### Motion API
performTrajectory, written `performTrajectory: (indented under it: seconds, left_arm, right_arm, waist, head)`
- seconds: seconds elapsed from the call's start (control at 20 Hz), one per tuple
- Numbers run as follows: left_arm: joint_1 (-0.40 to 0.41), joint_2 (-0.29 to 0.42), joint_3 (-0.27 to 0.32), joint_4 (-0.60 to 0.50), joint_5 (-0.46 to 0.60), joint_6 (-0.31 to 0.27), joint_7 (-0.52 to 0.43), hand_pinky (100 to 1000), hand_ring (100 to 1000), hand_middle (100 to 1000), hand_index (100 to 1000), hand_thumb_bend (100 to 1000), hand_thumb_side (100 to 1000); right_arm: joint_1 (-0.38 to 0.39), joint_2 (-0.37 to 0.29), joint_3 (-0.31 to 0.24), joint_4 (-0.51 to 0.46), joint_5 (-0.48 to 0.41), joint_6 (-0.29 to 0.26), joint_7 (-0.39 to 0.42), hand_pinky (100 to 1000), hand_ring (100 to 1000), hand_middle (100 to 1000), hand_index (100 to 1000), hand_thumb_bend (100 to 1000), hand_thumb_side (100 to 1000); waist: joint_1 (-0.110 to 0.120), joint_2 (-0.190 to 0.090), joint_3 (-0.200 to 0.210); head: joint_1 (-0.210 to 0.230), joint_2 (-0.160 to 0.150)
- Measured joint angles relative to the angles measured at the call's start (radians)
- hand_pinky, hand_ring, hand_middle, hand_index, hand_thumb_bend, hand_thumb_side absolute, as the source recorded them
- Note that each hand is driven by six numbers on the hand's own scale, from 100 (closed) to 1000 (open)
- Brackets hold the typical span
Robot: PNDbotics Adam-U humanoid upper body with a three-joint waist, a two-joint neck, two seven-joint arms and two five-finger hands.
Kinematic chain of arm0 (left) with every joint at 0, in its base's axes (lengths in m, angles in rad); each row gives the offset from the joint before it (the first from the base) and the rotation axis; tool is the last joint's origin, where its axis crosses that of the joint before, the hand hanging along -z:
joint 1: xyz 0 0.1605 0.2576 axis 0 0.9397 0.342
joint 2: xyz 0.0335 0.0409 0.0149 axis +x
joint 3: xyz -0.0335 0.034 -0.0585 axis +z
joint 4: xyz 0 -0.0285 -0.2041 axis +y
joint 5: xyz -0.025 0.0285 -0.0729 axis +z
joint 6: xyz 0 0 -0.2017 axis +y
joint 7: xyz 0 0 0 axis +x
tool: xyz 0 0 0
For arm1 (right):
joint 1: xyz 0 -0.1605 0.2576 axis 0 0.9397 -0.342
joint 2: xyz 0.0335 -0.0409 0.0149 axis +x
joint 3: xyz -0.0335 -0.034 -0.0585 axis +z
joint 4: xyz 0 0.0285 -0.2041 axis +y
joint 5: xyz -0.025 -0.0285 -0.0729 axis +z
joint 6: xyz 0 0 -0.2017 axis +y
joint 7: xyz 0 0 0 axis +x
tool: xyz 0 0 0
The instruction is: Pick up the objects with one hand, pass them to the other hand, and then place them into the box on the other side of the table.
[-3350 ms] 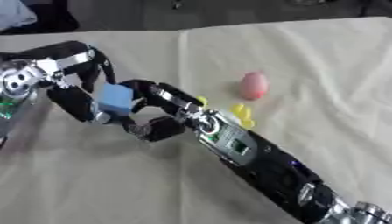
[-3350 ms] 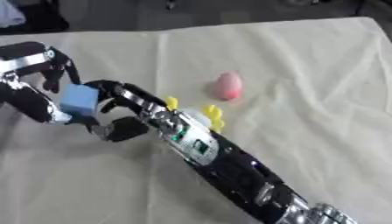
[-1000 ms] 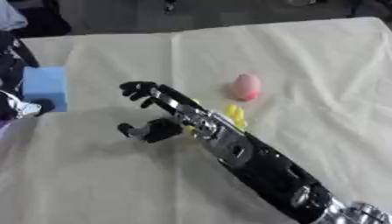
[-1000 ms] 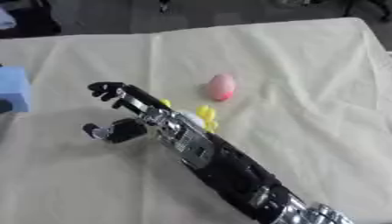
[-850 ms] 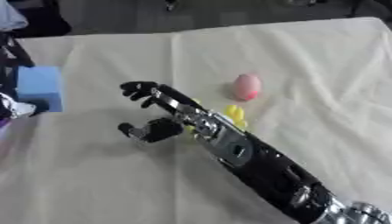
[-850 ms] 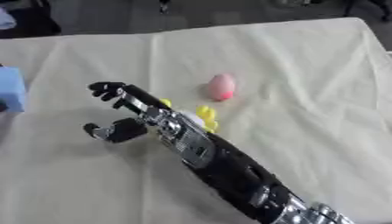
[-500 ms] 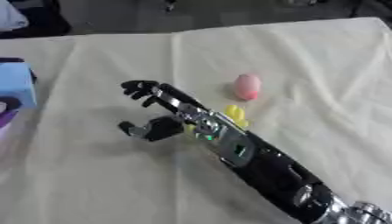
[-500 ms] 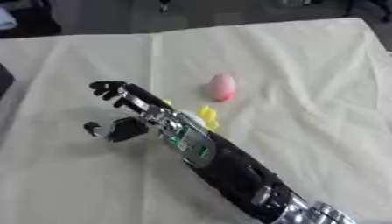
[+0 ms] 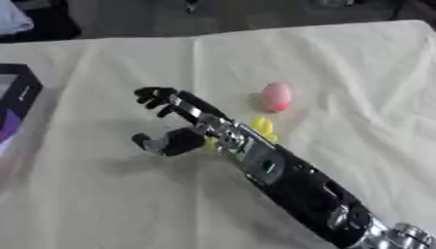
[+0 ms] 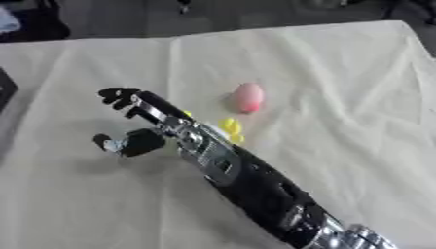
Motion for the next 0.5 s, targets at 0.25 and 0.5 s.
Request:
performTrajectory:
  seconds: [0.25,0.5]
  left_arm:
    - [0.015,0.011,0.033,0.102,0.003,0.008,0.039,713,444,170,269,495,100]
    - [0.017,0.015,0.058,0.179,0.003,0.006,0.079,713,443,168,266,498,100]
  right_arm:
    - [0.0,-0.001,-0.001,-0.016,-0.011,0.003,-0.002,772,854,831,932,314,248]
    - [-0.001,-0.006,-0.001,-0.028,-0.02,0.005,-0.004,772,853,831,932,312,243]
  waist:
    - [0.0,0.0,0.0]
    - [-0.004,0.0,0.0]
  head:
    - [0.019,0.0]
    - [0.062,0.0]
